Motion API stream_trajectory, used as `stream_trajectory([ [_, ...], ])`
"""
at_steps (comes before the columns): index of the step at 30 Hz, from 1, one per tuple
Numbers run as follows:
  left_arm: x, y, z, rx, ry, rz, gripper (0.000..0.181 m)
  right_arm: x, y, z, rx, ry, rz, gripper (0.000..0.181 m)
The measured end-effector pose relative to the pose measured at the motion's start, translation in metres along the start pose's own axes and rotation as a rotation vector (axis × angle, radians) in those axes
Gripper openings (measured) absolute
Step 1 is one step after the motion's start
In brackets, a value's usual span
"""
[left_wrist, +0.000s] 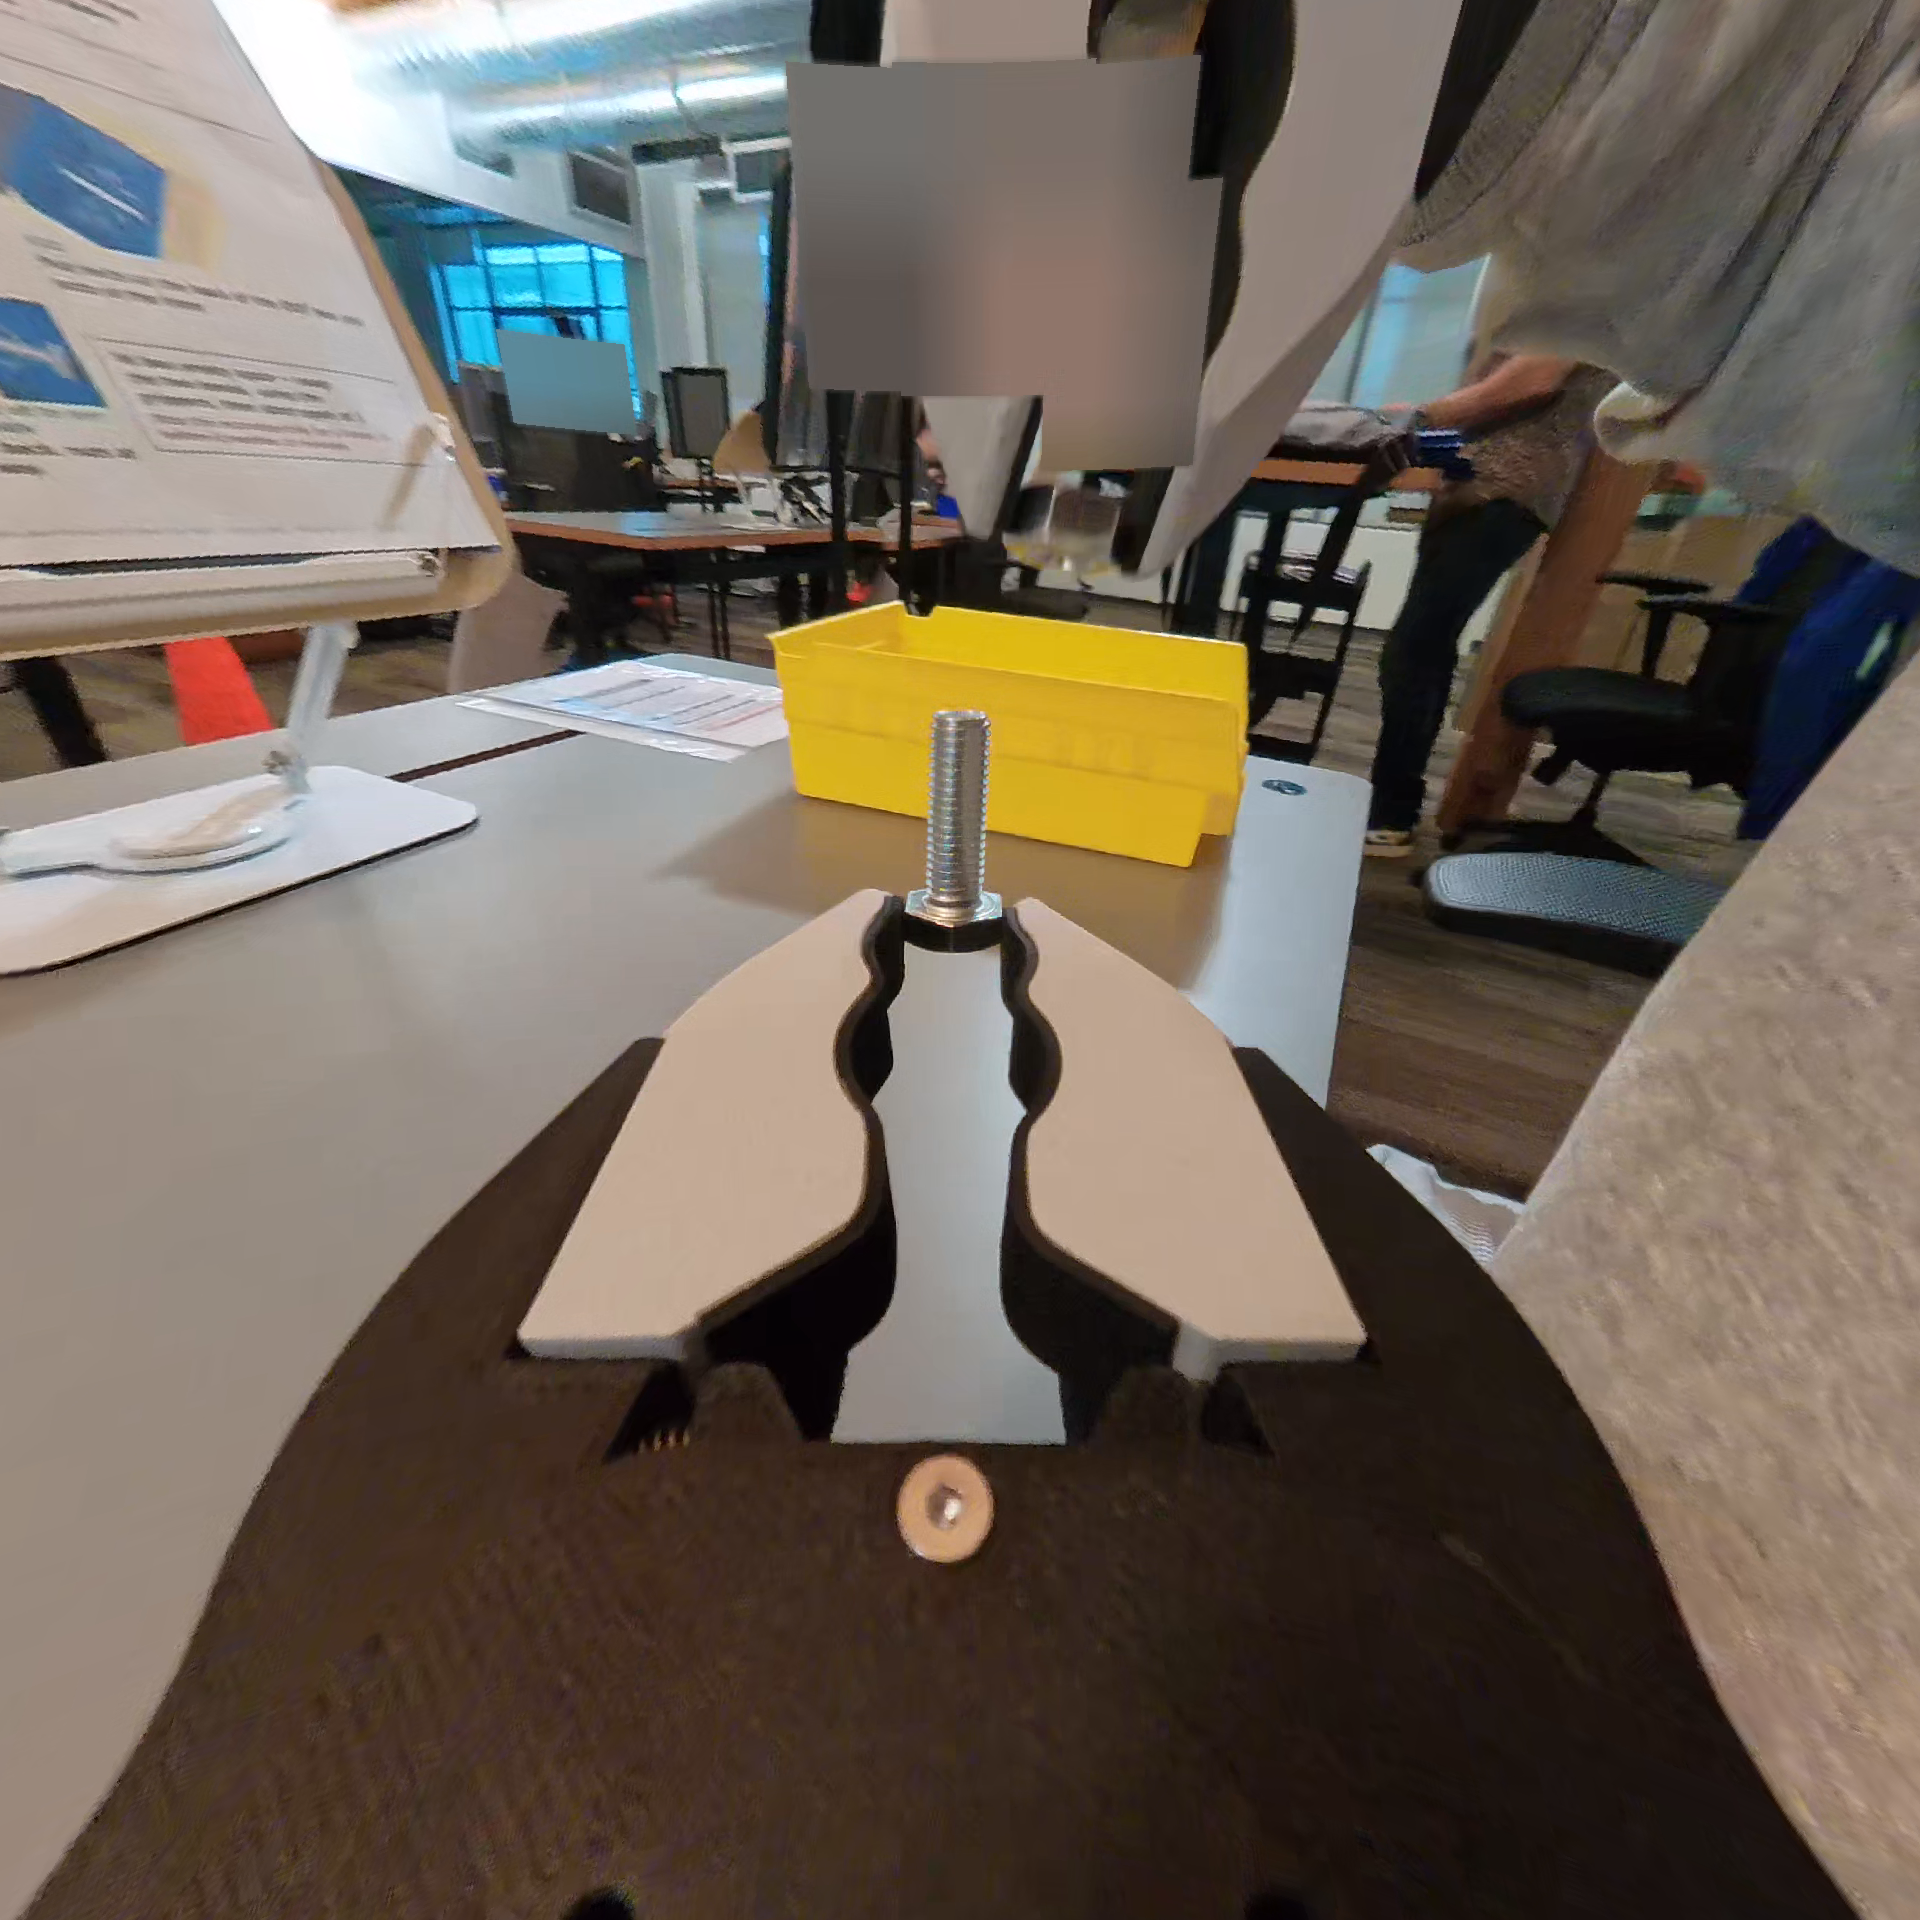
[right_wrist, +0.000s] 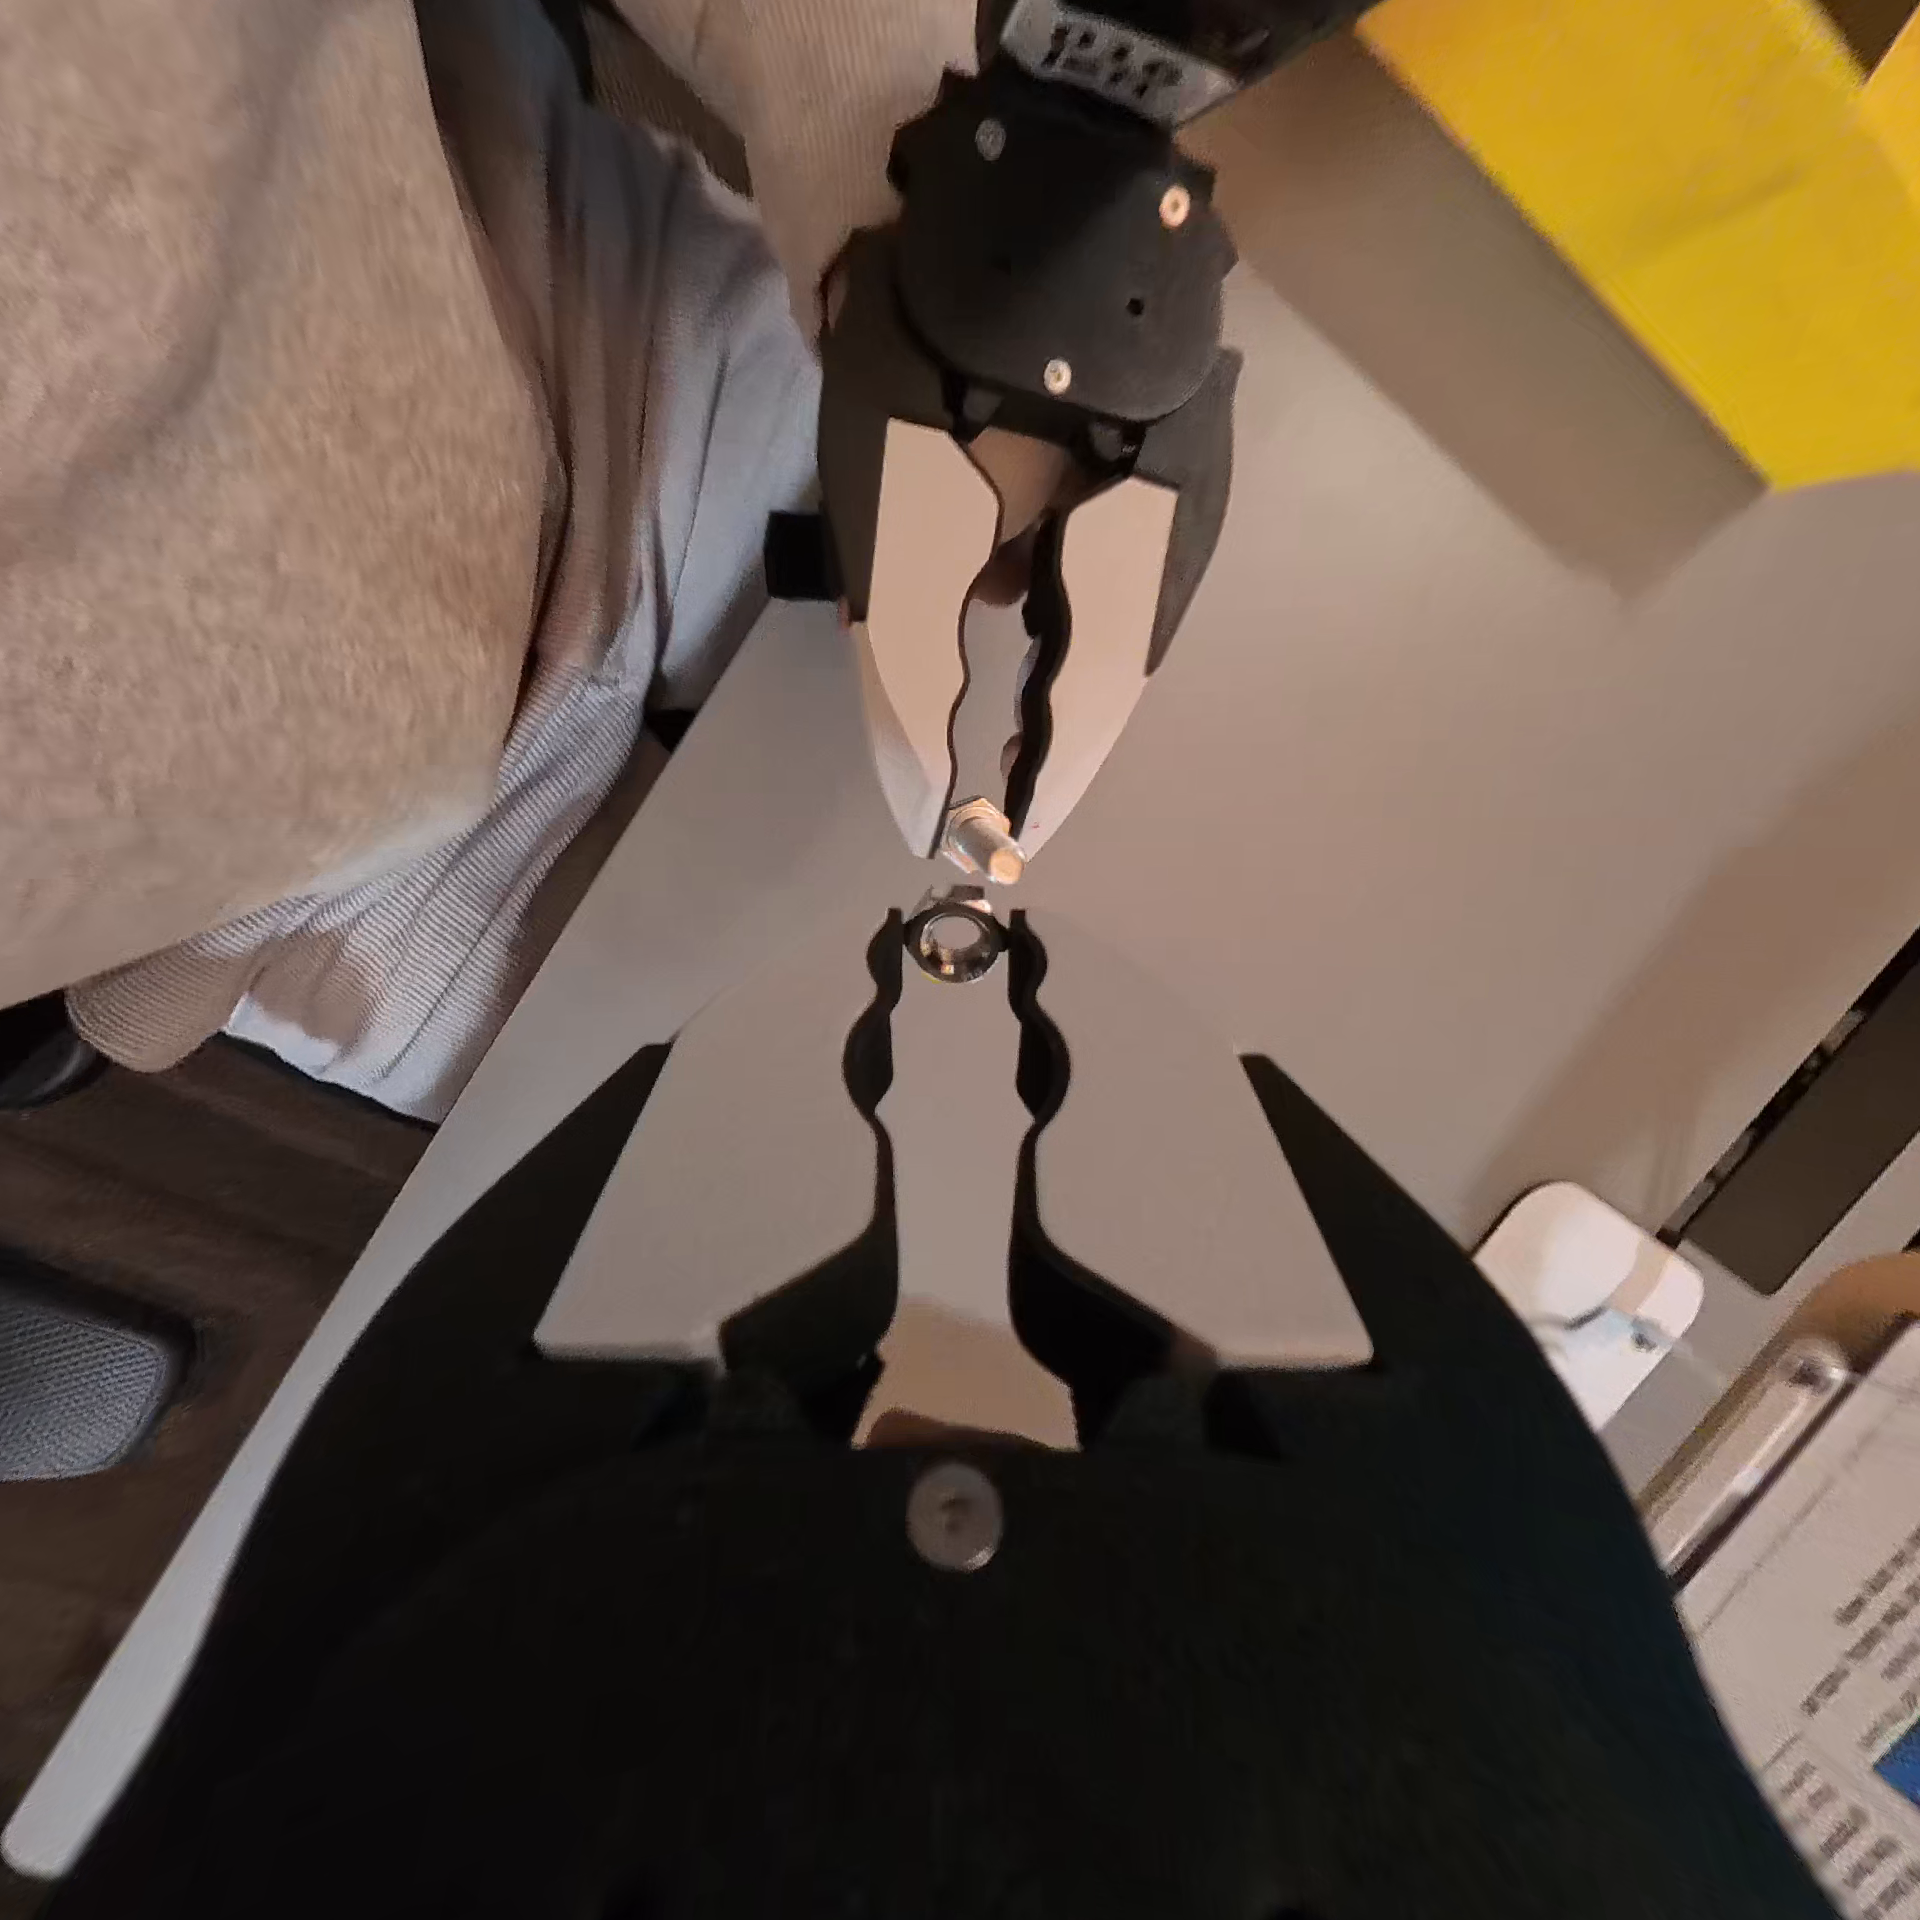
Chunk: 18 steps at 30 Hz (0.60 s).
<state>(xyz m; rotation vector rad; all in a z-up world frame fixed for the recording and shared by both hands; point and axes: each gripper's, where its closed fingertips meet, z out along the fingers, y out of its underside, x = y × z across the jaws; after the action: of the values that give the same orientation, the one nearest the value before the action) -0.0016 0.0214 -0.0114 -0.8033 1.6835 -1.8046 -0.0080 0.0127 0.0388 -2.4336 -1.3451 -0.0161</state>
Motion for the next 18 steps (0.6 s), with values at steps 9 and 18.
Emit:
stream_trajectory([
  [9, 0.014, 0.007, 0.029, -0.033, 0.170, -0.004, 0.018, -0.008, 0.033, 0.015, -0.066, -0.040, 0.075, 0.020],
  [18, 0.017, 0.013, 0.033, -0.064, 0.182, 0.031, 0.018, -0.015, 0.034, 0.021, -0.053, -0.112, 0.027, 0.020],
])
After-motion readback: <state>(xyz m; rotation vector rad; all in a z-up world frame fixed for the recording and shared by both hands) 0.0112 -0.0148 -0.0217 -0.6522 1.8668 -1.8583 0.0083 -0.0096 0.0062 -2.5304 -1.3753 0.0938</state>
